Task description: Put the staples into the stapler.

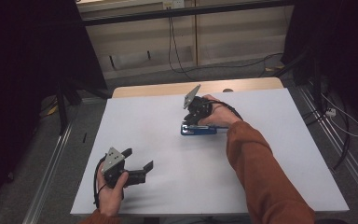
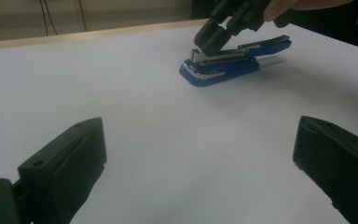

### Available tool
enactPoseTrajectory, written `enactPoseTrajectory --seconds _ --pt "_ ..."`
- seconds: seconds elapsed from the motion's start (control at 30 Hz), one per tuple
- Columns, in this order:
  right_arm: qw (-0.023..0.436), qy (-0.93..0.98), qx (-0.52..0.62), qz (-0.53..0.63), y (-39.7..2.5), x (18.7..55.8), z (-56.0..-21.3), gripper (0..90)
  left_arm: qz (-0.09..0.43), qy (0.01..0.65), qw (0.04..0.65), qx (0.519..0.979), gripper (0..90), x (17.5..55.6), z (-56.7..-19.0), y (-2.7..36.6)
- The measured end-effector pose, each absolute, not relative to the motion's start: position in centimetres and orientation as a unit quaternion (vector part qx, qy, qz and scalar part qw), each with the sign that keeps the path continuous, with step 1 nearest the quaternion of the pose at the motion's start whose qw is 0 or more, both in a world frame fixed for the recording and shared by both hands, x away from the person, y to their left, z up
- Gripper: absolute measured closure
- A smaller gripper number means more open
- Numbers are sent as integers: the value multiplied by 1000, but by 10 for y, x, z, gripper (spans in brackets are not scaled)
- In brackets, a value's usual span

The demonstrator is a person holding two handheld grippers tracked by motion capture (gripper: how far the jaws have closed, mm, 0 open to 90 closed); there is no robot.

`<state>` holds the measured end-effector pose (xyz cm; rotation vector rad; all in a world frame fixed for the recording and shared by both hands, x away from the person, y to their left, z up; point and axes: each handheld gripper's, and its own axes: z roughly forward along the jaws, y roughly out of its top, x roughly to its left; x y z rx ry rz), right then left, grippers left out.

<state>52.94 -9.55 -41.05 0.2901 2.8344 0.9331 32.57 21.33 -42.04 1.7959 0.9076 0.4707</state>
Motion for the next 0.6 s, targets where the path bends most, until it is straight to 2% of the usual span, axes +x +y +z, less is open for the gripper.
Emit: enactPoseTrajectory --seconds 0.3,0.37,0.47,0.6 --pt "85 930 133 332 -99 528 -411 640 195 378 513 746 27 326 -421 213" --pt "95 926 148 334 -101 527 -410 554 195 377 511 747 27 326 -421 213" --pt "99 920 165 342 -105 526 -409 549 195 377 511 747 27 326 -421 213" --pt "99 917 175 345 -109 523 -410 496 195 378 511 747 27 326 -421 213"
